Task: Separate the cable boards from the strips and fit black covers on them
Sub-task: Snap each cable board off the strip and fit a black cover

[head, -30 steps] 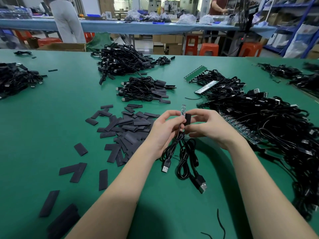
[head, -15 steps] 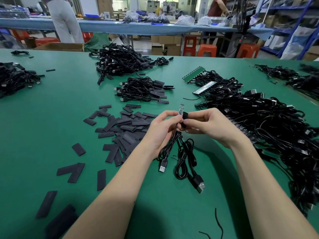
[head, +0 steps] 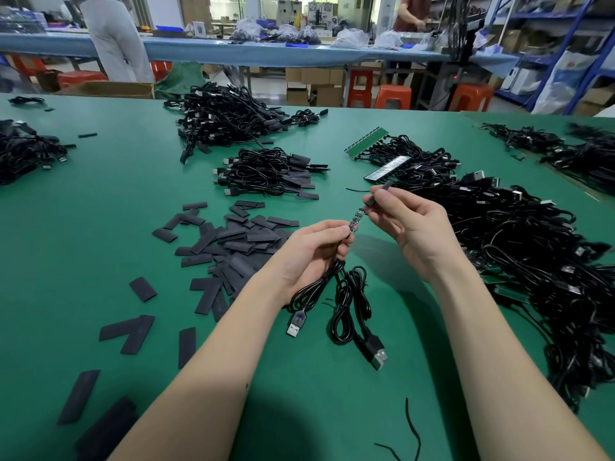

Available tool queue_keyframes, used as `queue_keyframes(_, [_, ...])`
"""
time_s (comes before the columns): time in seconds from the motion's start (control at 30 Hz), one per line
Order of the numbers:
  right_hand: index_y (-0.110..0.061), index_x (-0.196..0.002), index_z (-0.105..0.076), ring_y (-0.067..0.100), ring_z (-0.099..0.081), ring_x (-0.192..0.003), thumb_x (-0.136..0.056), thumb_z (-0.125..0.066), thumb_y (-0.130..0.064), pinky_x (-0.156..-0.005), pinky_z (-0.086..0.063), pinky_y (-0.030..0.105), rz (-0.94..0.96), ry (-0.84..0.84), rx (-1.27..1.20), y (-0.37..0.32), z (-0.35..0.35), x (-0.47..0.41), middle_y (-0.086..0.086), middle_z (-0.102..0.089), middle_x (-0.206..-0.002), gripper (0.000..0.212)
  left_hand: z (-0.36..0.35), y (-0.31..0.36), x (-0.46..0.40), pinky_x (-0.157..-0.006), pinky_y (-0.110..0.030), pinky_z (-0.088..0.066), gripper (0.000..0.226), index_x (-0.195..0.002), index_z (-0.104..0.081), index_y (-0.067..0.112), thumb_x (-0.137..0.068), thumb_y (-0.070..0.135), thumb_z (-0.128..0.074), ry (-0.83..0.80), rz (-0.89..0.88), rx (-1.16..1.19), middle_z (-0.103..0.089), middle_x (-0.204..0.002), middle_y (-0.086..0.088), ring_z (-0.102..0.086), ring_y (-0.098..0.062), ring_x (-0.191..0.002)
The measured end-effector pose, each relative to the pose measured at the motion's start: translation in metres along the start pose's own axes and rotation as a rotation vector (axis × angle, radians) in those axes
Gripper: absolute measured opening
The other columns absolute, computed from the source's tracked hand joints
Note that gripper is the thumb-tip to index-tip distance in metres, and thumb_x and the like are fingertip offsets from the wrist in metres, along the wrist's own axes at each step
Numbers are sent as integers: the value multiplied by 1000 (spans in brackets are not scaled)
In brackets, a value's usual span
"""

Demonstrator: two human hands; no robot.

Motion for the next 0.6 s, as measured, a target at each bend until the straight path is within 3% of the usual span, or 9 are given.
queue_keyframes(0.23, [-4,-99,-74,13,-70,-80,-89,-70,-7,-76,-56,20,0,-18,62,0,-1,1,7,-77,-89,11,1,-1,0,-63,-19,-47,6,-97,-63,4,-92,4,-60,-6,-6,-5,-66,-75,-3,-56,-10,-61])
queue_keyframes(0.6, [-2,-102,-73,14,-71,-86,-76,-75,-13,-79,-57,20,-9,-44,8,1,-2,3,10,-77,-92,28,0,1,2,-64,-19,-47,8,-99,-63,4,-92,4,-60,-18,-3,19,-66,-75,-4,-56,-10,-63])
Point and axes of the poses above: each hand's wrist, its own x-axis away from the middle knuckle, its own z-axis out of the back of the hand, y = z × x, the point moved 2 cm from there along -x, towards the middle knuckle
